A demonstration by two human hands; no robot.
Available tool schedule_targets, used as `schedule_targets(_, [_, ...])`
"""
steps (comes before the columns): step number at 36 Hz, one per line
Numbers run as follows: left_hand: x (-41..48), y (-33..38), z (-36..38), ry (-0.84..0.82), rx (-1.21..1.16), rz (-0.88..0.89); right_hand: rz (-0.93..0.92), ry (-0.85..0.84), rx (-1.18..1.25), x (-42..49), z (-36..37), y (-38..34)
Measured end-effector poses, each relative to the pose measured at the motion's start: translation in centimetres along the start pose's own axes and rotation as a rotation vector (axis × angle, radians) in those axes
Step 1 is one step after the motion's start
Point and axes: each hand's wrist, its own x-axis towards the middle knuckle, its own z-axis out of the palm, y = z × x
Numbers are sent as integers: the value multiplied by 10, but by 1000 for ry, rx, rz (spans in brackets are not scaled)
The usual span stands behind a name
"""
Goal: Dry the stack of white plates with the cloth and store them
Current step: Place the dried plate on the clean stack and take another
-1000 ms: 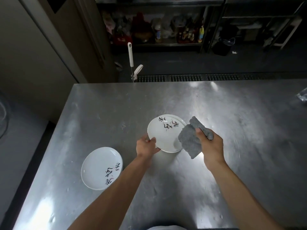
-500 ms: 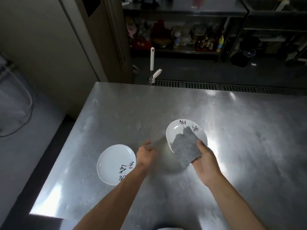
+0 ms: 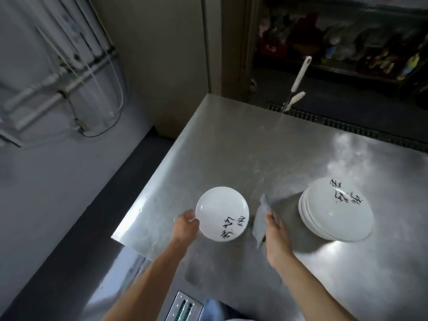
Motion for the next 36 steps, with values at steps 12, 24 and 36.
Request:
schedule_targets(12, [12, -3, -8, -124, -133, -129, -78, -18, -202, 10, 30, 22])
schedule_targets(24, [8, 4, 1, -141, -365, -161, -101, -32, -244, 8, 25, 22])
schedule_targets(36, [-41, 11, 52, -514, -384, -52, -347, 56, -213, -30, -47, -5])
